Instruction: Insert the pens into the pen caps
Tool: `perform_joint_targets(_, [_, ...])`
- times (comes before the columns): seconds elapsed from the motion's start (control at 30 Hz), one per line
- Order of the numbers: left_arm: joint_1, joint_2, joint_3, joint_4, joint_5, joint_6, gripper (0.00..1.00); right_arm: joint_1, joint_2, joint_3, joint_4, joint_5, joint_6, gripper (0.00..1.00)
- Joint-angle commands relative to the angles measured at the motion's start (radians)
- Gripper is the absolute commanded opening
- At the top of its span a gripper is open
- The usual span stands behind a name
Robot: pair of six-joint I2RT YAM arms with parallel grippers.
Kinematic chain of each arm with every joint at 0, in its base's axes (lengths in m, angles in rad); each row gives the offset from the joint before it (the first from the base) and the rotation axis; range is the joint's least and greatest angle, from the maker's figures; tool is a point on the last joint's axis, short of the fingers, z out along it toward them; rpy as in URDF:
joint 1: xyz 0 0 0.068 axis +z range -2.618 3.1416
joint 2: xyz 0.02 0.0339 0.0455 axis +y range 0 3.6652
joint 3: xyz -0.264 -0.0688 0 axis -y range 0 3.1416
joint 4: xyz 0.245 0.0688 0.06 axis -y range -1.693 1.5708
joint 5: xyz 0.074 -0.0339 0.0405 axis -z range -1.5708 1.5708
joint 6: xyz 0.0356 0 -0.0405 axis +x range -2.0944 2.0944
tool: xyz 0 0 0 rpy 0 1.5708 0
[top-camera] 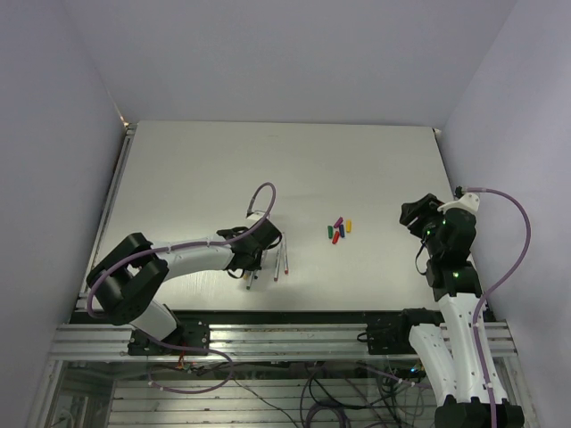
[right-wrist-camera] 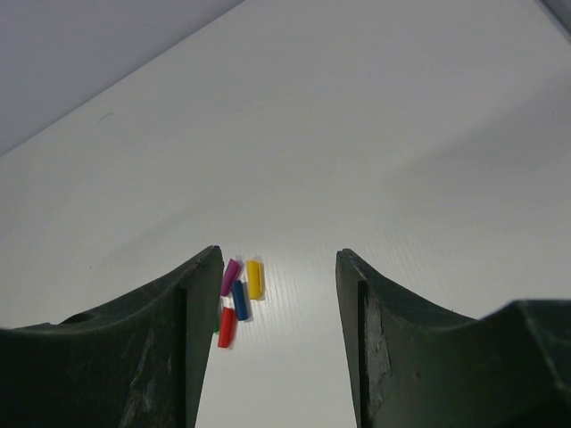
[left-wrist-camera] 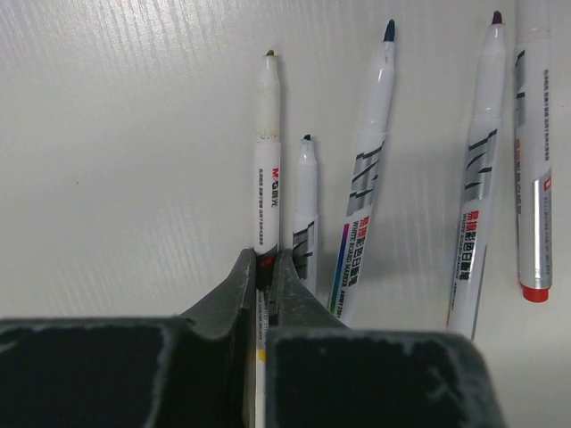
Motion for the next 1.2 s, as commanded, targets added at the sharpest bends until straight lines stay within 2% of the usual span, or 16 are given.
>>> perform_joint_targets(0.0, [-0.004,0.054,-0.053,-0.065,0.106,-0.007,0.07,-0.004,-0.009,0.027,-0.025,0.018,-0.010,0.54])
perform_joint_targets(0.07, [-0.004,0.035,-0.059,-0.056,0.099,-0.014,0.07,-0.004,0.007,0.035,-0.042,0.019,-0.020,0.52])
perform_joint_targets(0.2, [-0.004,-0.041,-0.061,-0.043,0.062,-0.016,0.07,-0.004,0.053,0.046,-0.067,0.013,-0.028,0.43])
perform_joint_targets(0.6, [-0.004,-0.232,0.000,-0.047,-0.070,0.048,0.07,-0.002,0.140,0.028,-0.026,-0.034,-0.031,0.42])
perform_joint_targets(0.77, [-0.003,-0.322,-0.019,0.012,-0.038,0.076,0.07,0.022,0.198,0.011,0.015,-0.044,-0.025,0.42])
perform_joint_targets(0.87, [-0.003,-0.363,-0.052,0.090,0.002,0.083,0.07,0.093,0.266,0.016,0.043,0.003,-0.019,0.41])
perform_joint_targets(1.03, [-0.004,-0.371,-0.079,0.152,0.039,0.089,0.07,0.376,0.427,0.069,0.064,0.272,-0.013,0.41])
perform_joint_targets(1.17, [-0.004,-0.372,-0.090,0.182,0.077,0.100,0.07,0.434,0.582,0.115,0.104,0.291,-0.015,0.40])
